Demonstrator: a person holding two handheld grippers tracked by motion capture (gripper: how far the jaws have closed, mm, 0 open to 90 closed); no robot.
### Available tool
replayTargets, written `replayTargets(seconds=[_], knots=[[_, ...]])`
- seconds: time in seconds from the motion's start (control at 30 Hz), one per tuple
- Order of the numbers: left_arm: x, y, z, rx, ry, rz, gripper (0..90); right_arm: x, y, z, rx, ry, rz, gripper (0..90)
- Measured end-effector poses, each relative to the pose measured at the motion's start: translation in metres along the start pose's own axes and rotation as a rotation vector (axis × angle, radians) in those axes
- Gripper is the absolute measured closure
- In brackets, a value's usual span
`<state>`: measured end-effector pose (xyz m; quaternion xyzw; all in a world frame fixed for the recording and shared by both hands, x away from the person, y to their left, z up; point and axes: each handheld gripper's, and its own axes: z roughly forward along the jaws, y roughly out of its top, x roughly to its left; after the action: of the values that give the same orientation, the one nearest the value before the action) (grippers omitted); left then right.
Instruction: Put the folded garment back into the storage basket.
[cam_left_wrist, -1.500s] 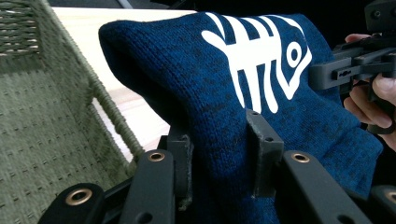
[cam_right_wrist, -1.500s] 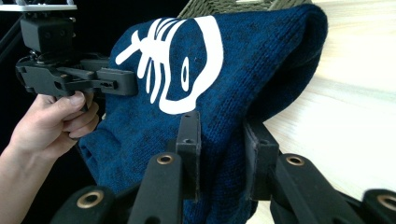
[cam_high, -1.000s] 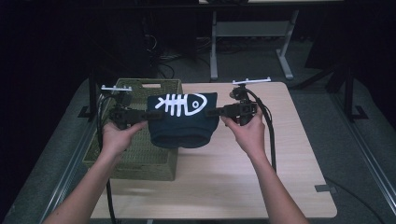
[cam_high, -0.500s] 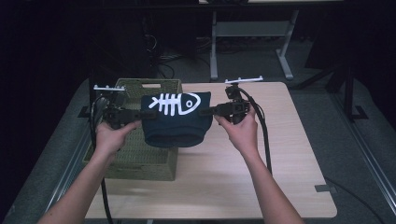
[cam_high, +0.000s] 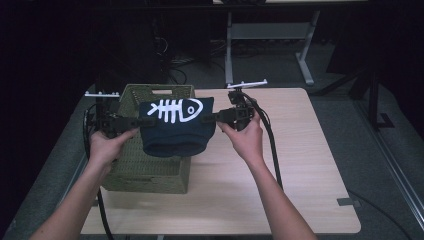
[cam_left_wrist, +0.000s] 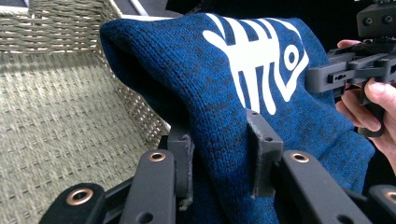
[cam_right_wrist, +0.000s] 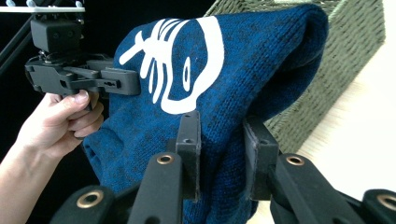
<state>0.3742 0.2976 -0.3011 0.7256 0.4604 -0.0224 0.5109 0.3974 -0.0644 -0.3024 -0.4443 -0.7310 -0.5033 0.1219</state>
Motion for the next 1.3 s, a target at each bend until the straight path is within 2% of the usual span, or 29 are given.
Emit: replayTargets(seconds=[0.33, 0.4, 0.53, 0.8, 1.3], knots=[[0.016, -0.006, -0.012, -0.013, -0.002, -0.039, 67.6, 0.005, 0.003, 0.018, 0.008, 0.026, -0.019, 71.3], [0.017, -0.006, -0.013, -0.011, -0.003, -0.036, 67.6, 0.006, 0.004, 0.021, 0.005, 0.028, -0.019, 71.3], [0.023, -0.01, -0.021, -0.033, -0.006, -0.05, 67.6, 0.008, 0.006, 0.028, 0.01, 0.035, -0.02, 71.3], [0.029, -0.012, -0.026, -0.031, 0.008, -0.053, 67.6, 0.008, 0.006, 0.042, 0.019, 0.046, -0.019, 71.3], [0.048, -0.02, -0.036, -0.037, 0.036, -0.095, 67.0, 0.009, 0.006, 0.066, 0.028, 0.049, -0.016, 71.2]])
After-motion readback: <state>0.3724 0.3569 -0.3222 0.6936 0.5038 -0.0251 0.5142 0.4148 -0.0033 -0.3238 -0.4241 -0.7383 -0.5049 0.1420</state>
